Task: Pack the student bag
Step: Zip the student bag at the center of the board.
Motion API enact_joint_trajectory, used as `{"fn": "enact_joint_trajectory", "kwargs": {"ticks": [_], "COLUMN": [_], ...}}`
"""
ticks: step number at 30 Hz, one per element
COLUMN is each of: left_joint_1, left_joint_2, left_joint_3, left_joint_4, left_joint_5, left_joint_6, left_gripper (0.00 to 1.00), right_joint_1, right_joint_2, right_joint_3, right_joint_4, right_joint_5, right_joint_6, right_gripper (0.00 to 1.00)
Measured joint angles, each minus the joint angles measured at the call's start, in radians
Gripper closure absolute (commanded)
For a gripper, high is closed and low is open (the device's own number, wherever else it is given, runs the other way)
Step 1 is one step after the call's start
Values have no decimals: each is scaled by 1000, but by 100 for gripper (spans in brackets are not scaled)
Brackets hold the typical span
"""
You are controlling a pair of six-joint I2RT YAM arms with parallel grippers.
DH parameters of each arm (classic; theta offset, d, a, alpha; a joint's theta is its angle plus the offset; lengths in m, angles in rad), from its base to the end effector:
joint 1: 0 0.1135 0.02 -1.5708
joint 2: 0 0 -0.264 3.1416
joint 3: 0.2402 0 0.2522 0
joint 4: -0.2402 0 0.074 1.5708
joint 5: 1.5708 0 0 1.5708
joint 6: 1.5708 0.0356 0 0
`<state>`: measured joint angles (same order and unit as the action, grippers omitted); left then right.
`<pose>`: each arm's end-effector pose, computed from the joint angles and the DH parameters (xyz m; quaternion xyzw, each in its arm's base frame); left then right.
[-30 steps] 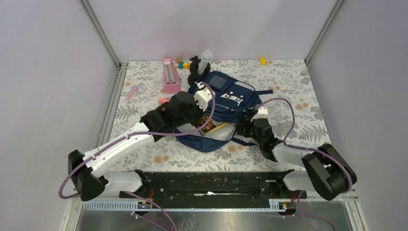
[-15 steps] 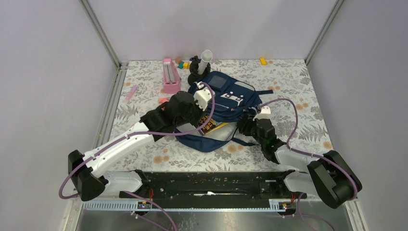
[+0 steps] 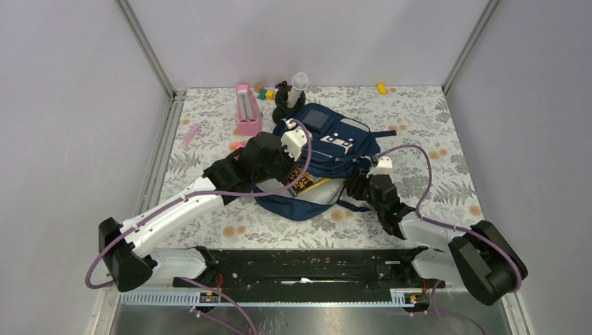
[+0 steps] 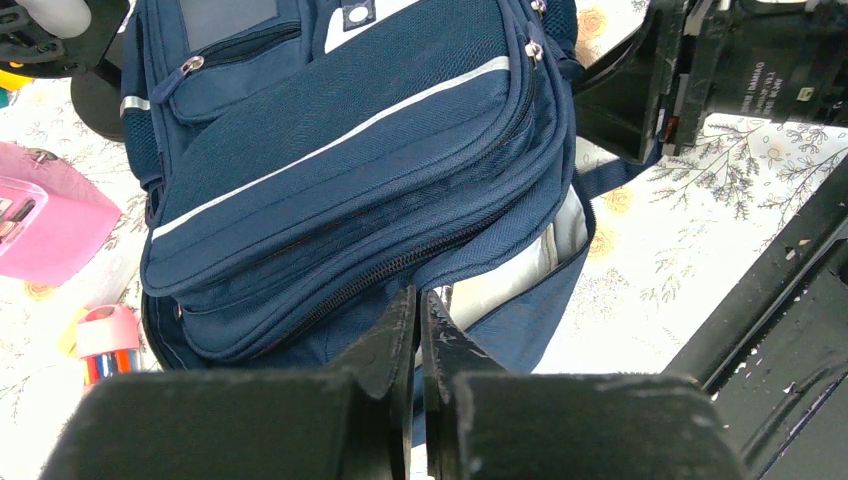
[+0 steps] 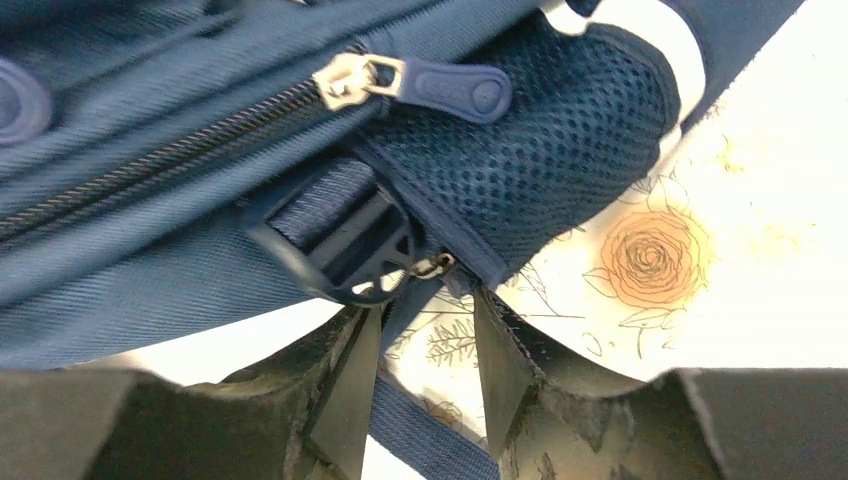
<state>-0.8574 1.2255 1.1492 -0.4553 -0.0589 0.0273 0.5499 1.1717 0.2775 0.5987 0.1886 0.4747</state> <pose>0.1808 -0.2057 0.3475 0.3582 0.7904 -0.1767 0.4645 0.1926 0.1102 0.1716 0.0260 0.8015 0.2246 0.5537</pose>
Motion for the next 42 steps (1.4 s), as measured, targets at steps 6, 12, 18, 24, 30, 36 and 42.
{"fn": "enact_joint_trajectory", "kwargs": {"ticks": [6, 12, 18, 24, 30, 36, 42], "left_joint_1": [0, 0, 2, 2, 2, 2, 3], "left_joint_2": [0, 0, 0, 0, 0, 0, 0], "left_joint_3": [0, 0, 0, 0, 0, 0, 0], "left_joint_4": [0, -1, 0, 0, 0, -5, -8], "left_joint_5": [3, 4, 5, 5, 6, 7, 10], "left_joint_6": [0, 0, 0, 0, 0, 0, 0], "left_gripper": [100, 100, 100, 100, 100, 100, 100], "right_joint_1": [0, 0, 0, 0, 0, 0, 5], "right_joint_2": [69, 134, 183, 184, 181, 182, 127], "right_joint_3": [0, 29, 62, 62, 62, 57, 23], "right_joint_4": [18, 58, 75, 81, 73, 76, 61], "right_joint_5": [31, 30, 11, 1, 0, -18, -20], "right_joint_6": [-16, -52, -77, -76, -49, -8, 43], "right_gripper": [47, 44, 52, 66, 82, 85, 73]}}
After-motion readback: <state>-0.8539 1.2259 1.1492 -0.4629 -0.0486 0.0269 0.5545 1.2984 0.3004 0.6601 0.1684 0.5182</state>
